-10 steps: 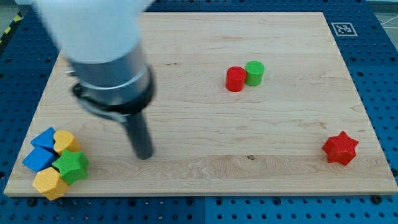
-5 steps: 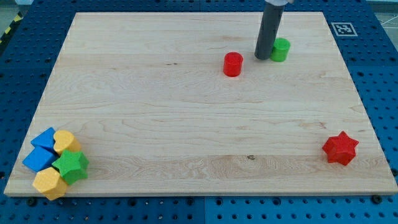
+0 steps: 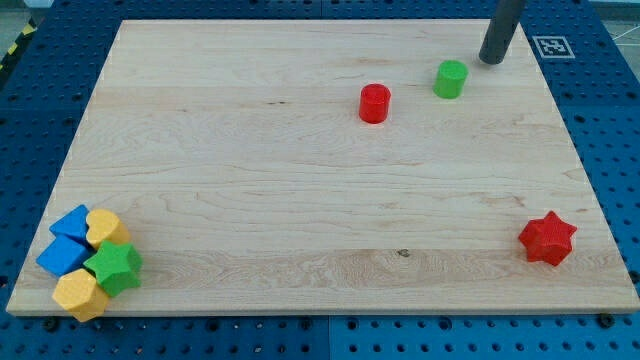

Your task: Push green circle slightly up and left

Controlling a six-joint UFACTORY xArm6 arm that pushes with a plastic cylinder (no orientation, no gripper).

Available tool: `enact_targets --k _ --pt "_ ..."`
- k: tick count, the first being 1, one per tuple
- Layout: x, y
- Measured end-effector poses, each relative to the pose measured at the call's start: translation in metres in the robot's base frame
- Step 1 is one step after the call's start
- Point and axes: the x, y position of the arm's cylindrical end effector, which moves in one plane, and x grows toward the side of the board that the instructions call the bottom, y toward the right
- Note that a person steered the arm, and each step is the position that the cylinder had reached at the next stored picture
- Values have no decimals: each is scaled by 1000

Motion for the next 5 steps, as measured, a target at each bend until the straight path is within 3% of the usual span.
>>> enact_targets --k 2,5 --pt "64 -16" --pt "61 -28"
